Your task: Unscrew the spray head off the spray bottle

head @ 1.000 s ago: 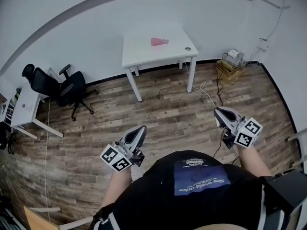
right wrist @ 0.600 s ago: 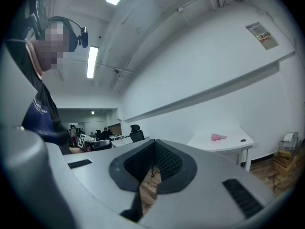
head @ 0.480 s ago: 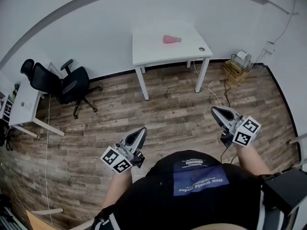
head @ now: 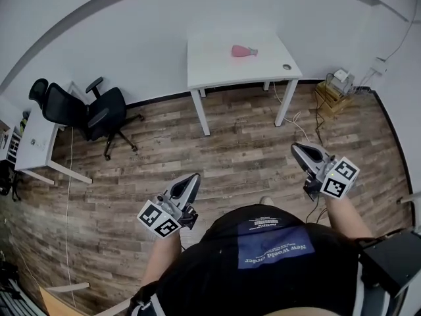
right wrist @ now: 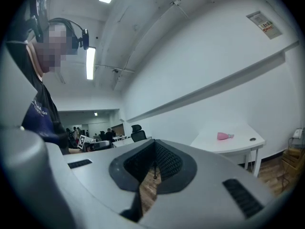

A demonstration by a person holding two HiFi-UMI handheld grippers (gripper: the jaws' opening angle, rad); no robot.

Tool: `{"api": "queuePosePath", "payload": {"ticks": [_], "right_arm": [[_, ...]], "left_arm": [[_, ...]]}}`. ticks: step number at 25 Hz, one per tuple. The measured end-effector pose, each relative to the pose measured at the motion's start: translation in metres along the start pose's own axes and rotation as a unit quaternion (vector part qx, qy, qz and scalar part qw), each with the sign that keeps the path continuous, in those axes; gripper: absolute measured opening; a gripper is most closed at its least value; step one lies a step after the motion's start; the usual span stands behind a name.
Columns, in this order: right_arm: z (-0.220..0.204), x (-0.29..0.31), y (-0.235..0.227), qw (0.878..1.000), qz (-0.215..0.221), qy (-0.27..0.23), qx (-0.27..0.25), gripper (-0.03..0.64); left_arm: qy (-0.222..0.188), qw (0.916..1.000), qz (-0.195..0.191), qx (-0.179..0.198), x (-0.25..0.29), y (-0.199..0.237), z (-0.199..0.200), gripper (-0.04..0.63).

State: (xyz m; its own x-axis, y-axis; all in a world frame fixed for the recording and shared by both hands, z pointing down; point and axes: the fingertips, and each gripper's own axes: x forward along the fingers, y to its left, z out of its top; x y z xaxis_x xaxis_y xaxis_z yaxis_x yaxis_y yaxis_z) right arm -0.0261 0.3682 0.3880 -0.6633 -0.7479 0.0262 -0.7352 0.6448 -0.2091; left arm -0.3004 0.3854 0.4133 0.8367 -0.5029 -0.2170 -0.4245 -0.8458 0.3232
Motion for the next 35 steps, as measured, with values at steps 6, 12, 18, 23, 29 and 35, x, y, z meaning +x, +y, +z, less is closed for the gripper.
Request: {"api": "queuePosePath", "payload": {"ticks": [6, 12, 18, 23, 29, 35], "right_arm": [[0.004, 0.009, -0.049, 1.0, 0.016, -0.011, 0.008, -0.006], [0.029, 0.014, -0.123, 0.999, 0.031, -0.02, 0.008, -0.006], [0.054, 0.0, -0.202, 0.999, 0.032, -0.025, 0.003, -0.006], [0.068, -0.007, -0.257, 0.999, 0.033, -0.028, -0.005, -0.006], [0.071, -0.011, -0.298, 0.999, 0.034, -0.027, -0.003, -0.006], [0.07, 0.007, -0.318, 0.999, 0.043, -0.026, 0.003, -0.006]], "left_arm": [[0.007, 0.9997, 0.016, 0.015, 0.038, 0.011, -0.003, -0.008], [0.006, 0.9994, 0.026, 0.02, 0.114, 0.024, -0.005, -0.008], [0.001, 0.9993, 0.022, 0.029, 0.199, 0.027, -0.008, -0.008], [0.0, 0.9992, 0.023, 0.031, 0.256, 0.033, -0.013, -0.008], [0.003, 0.999, 0.026, 0.036, 0.296, 0.04, -0.017, -0.008], [0.007, 0.9987, 0.037, 0.035, 0.307, 0.06, -0.017, -0.008]]}}
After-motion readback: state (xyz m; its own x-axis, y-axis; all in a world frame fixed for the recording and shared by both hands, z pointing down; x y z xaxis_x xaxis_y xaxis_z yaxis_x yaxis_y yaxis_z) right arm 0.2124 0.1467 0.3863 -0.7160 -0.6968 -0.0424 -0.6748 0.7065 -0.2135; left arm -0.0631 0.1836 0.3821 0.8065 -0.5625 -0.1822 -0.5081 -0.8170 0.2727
